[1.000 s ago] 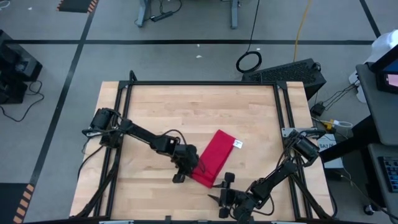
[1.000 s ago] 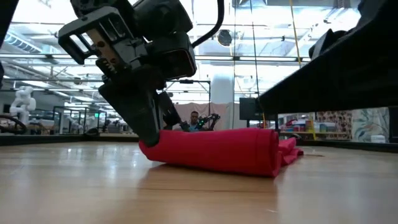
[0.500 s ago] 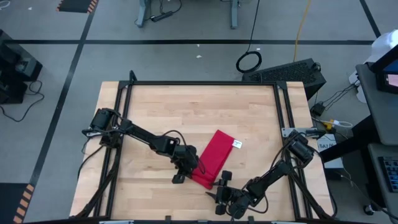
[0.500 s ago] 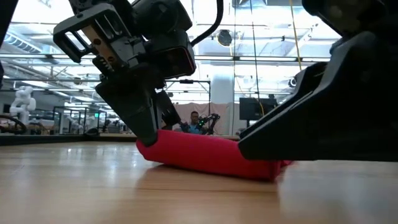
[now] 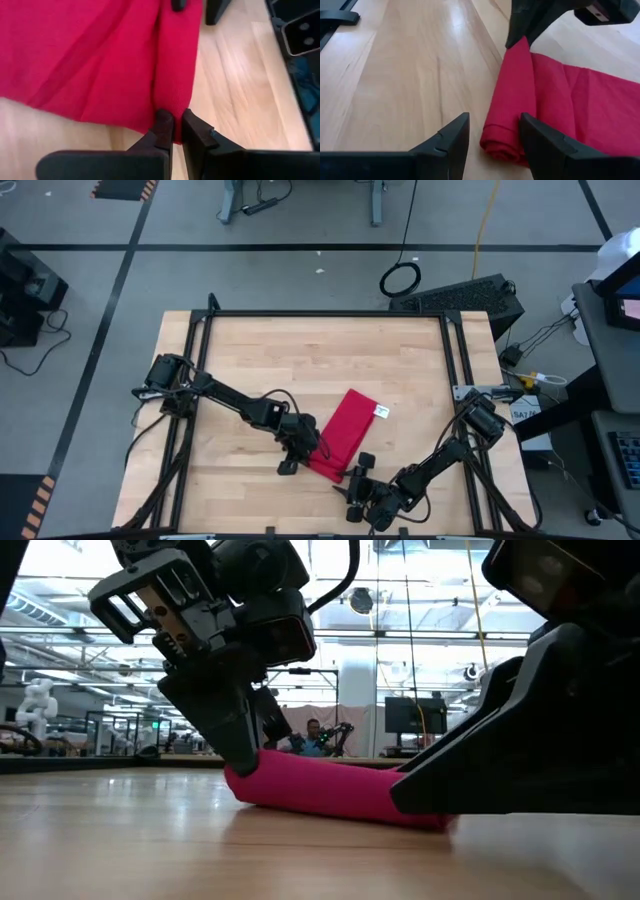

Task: Roll towel
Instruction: Roll the red towel

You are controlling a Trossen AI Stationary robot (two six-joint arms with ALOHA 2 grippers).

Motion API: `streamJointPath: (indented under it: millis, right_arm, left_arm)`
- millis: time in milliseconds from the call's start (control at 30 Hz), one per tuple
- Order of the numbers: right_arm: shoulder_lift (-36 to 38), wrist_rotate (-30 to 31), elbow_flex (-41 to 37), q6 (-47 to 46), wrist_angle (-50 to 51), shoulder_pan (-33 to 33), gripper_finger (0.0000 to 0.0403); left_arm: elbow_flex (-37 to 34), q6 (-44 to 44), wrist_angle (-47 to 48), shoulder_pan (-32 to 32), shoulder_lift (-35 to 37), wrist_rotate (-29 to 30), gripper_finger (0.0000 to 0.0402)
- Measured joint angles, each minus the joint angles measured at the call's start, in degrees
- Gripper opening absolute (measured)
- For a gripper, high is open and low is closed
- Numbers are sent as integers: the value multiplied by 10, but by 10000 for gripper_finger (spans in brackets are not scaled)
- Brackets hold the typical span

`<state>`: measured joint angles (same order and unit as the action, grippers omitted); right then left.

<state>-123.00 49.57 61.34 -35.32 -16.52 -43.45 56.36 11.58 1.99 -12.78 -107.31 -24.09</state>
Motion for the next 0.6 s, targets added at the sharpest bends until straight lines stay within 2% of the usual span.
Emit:
streamJointPath:
  millis: [200,433,600]
  right_arm:
    - [0,-4,0,-10,7,0,164]
    - [1,-16,0,-19,21,0,164]
    - [1,-17,0,-17,31,0,164]
  left_arm:
    - [0,0,-11,-1,0,88,47]
    - [0,-41,27,-1,25,98,142]
    - [-2,-104,66,-14,74,125,173]
